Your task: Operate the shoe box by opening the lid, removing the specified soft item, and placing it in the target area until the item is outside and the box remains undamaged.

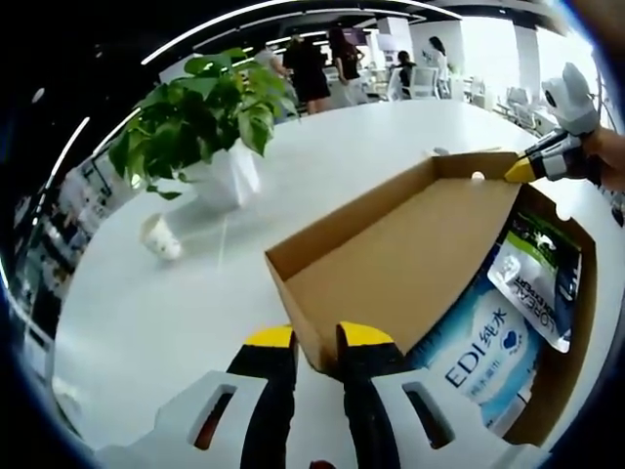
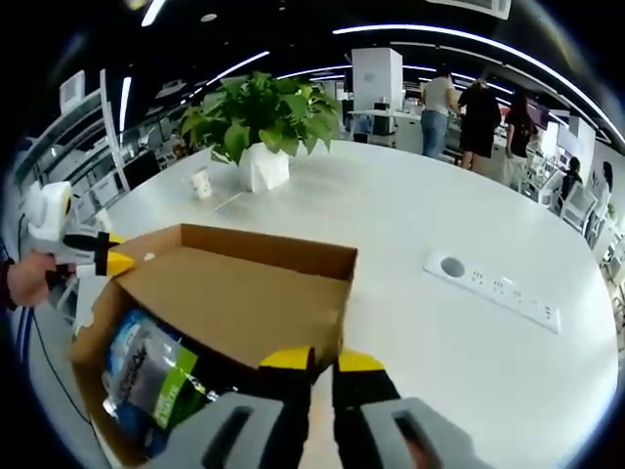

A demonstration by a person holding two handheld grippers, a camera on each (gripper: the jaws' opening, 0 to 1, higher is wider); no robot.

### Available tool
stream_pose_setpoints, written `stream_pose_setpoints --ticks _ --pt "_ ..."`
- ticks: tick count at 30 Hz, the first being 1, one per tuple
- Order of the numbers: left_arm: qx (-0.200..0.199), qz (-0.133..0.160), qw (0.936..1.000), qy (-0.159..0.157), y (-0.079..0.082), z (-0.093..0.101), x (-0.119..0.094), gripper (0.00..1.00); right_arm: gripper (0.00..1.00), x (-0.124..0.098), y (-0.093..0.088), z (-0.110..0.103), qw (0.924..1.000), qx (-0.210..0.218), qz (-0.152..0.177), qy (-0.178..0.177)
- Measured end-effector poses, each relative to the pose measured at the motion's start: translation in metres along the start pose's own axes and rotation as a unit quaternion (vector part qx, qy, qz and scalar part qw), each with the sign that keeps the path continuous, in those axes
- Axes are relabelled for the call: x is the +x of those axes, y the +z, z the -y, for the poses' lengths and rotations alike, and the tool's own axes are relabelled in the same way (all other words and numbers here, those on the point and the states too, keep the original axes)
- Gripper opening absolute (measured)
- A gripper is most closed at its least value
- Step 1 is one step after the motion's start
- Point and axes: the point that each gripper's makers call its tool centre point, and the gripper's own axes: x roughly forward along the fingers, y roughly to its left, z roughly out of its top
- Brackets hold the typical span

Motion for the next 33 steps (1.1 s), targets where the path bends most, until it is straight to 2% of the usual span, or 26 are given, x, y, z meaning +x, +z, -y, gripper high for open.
stream_pose_setpoints --ticks 19,33 --pt "-0.011 0.003 0.9999 -0.004 -0.008 0.004 -0.02 0.14 0.07 -0.021 -0.006 -0.004 0.9998 -0.009 0.018 0.006" --pt "-0.037 0.01 0.9993 -0.002 -0.018 0.009 -0.045 0.18 0.14 -0.046 -0.017 -0.01 0.9996 -0.005 0.028 0.004"
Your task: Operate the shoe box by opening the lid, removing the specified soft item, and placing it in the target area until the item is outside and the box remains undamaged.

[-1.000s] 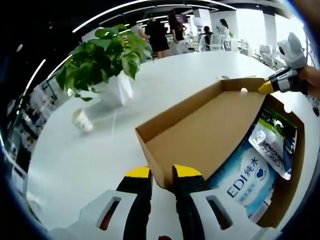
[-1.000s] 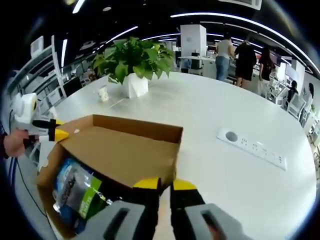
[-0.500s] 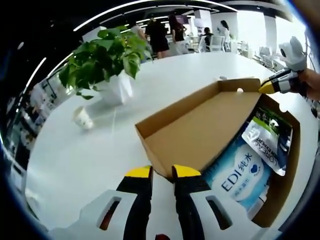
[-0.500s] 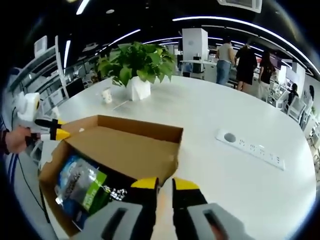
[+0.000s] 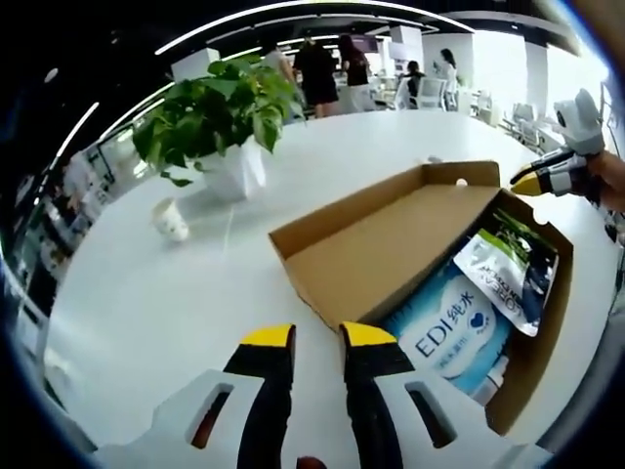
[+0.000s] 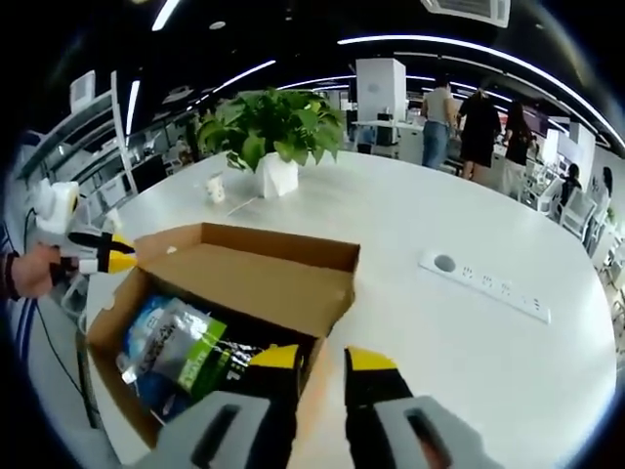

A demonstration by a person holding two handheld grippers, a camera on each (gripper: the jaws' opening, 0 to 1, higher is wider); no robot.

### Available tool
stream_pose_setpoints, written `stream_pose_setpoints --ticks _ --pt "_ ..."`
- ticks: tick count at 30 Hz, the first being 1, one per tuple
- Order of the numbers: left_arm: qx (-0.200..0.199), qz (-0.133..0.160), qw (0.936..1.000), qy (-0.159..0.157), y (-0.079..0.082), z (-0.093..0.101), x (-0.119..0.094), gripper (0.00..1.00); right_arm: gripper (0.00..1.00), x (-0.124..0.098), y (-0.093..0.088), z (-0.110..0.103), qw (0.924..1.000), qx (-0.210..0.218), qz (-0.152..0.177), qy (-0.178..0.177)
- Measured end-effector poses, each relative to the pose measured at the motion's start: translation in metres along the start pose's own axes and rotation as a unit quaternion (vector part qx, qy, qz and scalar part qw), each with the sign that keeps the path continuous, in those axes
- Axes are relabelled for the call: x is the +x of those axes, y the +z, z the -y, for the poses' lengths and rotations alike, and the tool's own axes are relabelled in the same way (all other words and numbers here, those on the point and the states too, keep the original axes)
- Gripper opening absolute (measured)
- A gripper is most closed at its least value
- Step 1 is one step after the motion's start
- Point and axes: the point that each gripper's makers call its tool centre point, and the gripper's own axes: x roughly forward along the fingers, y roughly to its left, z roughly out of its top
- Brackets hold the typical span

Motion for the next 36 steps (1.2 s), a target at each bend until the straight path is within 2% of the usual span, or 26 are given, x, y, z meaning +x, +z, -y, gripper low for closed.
stream_pose_setpoints --ticks 6,11,14,22,26,36 --pt "-0.017 0.01 0.9998 -0.002 0.002 0.004 -0.011 0.19 0.17 -0.012 0.001 -0.004 0.9999 0.004 0.012 0.004" --pt "-0.025 0.019 0.9994 -0.014 0.005 0.017 -0.018 0.23 0.21 -0.021 0.0 -0.008 0.9996 0.013 0.019 0.013" --pt "-0.03 0.028 0.9989 -0.024 0.007 0.027 -0.022 0.2 0.24 -0.027 -0.001 -0.012 0.9993 0.016 0.026 0.021" --pt "-0.031 0.036 0.998 -0.041 0.011 0.046 -0.031 0.26 0.32 -0.037 -0.007 -0.017 0.9984 0.023 0.033 0.041" --pt "-0.034 0.039 0.9976 -0.046 0.013 0.047 -0.032 0.32 0.36 -0.045 -0.007 -0.016 0.9982 0.022 0.037 0.041" --pt "-0.036 0.042 0.9969 -0.056 0.015 0.063 -0.04 0.38 0.38 -0.064 -0.009 -0.016 0.9976 0.022 0.05 0.042"
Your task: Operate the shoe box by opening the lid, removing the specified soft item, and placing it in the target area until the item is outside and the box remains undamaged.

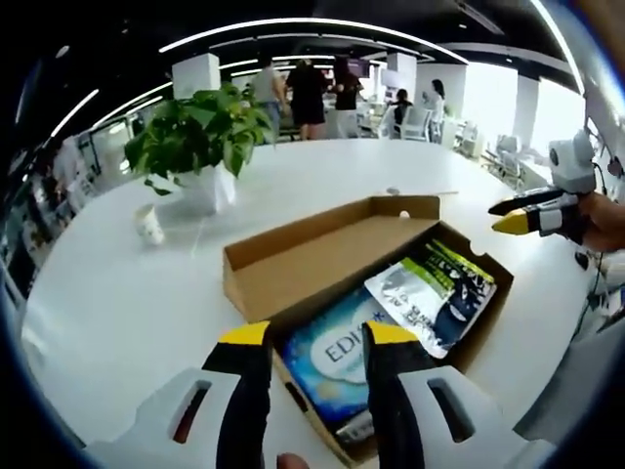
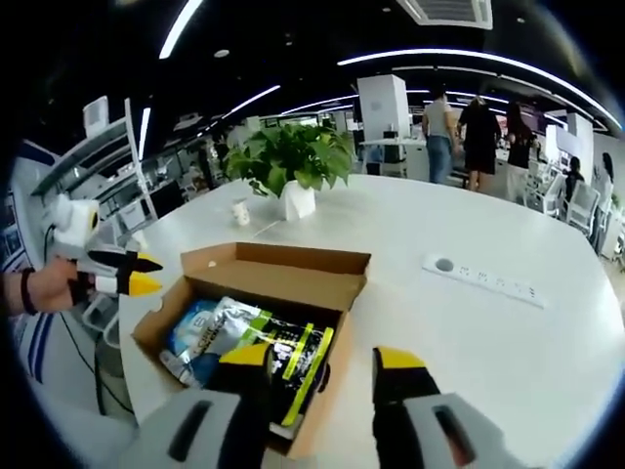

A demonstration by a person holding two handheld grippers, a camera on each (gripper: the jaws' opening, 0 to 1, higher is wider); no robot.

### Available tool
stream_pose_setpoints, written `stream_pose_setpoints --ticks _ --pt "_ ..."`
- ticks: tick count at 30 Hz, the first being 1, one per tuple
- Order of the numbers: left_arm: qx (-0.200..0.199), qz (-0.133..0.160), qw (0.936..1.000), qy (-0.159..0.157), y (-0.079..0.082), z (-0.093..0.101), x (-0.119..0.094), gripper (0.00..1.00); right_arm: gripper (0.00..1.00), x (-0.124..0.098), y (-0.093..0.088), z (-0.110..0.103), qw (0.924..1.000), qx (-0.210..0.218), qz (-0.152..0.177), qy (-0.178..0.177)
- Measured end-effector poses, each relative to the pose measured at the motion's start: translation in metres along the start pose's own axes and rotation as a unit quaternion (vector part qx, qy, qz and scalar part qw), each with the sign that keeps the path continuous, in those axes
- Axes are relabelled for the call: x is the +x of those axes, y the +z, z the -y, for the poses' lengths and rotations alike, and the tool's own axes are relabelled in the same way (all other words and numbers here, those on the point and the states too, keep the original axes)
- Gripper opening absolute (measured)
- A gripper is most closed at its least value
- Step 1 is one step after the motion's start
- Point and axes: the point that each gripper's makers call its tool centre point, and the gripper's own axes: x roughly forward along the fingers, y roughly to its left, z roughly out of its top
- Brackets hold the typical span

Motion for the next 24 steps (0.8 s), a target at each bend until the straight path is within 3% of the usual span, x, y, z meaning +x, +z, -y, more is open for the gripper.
stream_pose_setpoints --ticks 8,17,24 --pt "-0.006 0.0 0.9999 -0.008 -0.008 0.011 -0.006 0.39 0.38 -0.008 -0.001 -0.002 1.0 0.001 0.009 0.004" --pt "-0.004 -0.001 0.9999 -0.015 -0.017 0.03 -0.011 0.41 0.39 -0.027 -0.008 -0.019 0.9997 0.0 0.02 0.01" --pt "0.001 0.007 0.9995 -0.032 -0.021 0.037 -0.013 0.43 0.39 -0.03 -0.012 -0.015 0.9996 -0.001 0.024 0.012"
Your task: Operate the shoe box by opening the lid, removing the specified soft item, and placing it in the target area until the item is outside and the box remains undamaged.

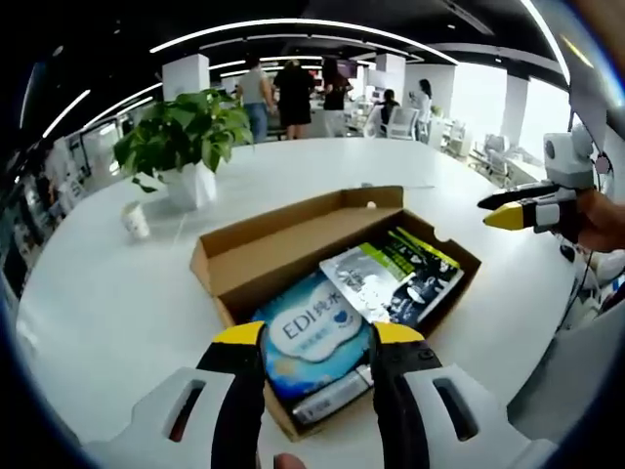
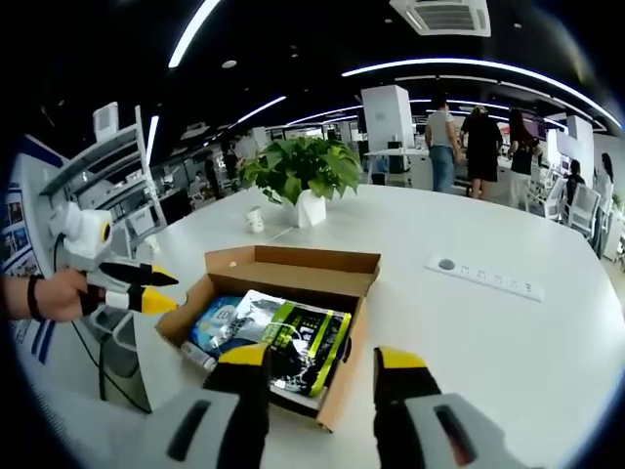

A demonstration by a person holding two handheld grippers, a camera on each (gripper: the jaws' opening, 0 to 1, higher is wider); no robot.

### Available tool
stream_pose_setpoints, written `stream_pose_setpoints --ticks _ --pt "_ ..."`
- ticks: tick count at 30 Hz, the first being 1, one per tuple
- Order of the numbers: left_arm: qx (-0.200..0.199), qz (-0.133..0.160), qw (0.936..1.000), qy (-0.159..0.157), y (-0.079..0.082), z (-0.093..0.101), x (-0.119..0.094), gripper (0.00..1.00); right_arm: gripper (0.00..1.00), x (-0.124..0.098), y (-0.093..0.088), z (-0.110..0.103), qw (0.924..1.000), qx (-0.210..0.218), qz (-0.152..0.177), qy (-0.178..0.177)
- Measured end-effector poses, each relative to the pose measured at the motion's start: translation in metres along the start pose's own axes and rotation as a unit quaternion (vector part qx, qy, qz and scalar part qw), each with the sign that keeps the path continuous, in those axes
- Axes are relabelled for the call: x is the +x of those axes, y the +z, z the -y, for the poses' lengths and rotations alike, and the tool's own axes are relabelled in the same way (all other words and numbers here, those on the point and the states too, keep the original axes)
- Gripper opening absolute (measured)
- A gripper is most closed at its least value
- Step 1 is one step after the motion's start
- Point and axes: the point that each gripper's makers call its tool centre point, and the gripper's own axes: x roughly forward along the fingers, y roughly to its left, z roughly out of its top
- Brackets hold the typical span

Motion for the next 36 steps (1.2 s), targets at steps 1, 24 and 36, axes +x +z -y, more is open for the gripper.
stream_pose_setpoints --ticks 1,24,36 --pt "0.001 0.001 1.0 -0.001 0.0 0.0 0.0 0.43 0.39 -0.001 -0.002 0.002 1.0 0.002 0.0 0.0" --pt "-0.014 0.0 0.9995 -0.027 -0.018 0.027 -0.011 0.41 0.42 -0.009 -0.035 -0.012 0.9993 0.028 -0.008 0.023" --pt "-0.02 -0.005 0.9993 -0.031 -0.024 0.031 -0.01 0.42 0.41 0.0 -0.038 -0.019 0.999 0.031 -0.012 0.029"
